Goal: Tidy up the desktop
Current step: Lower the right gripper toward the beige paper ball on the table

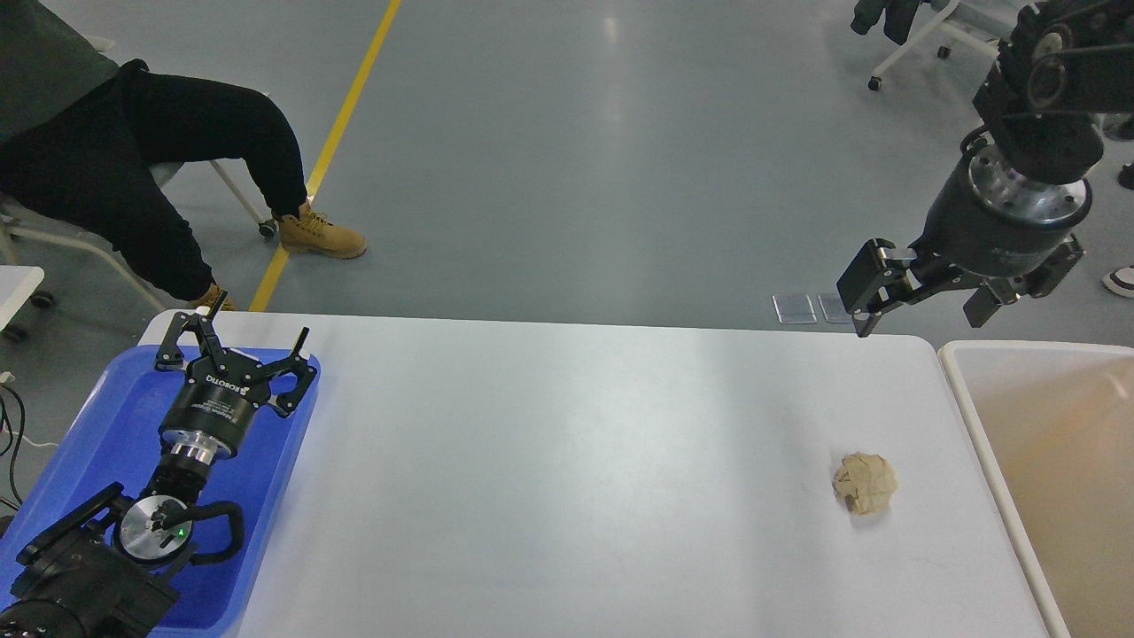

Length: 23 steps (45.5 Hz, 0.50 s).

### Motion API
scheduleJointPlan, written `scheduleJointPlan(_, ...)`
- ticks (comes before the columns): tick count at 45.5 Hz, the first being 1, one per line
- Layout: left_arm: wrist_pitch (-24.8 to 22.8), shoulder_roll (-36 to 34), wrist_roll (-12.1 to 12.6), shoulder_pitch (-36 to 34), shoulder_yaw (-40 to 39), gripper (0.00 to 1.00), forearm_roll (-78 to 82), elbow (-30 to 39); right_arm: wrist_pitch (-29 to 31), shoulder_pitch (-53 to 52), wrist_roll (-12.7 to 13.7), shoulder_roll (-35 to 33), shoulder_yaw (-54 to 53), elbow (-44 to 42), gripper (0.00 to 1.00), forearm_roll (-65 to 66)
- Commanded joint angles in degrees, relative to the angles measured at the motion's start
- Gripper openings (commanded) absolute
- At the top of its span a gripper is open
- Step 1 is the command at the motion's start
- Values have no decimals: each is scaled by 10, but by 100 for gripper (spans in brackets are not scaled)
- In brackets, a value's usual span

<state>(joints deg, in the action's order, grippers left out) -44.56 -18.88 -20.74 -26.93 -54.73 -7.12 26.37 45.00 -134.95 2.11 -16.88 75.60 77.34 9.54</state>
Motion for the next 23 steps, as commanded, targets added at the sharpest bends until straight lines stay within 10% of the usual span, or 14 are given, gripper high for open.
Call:
scheduleJointPlan(1,0,0,-1,-1,1,99,0,0,0,3,0,0,1,0,100,1)
scheduleJointPlan(23,0,0,0,-1,1,99,0,0,0,27,0,4,-4,-5,100,1)
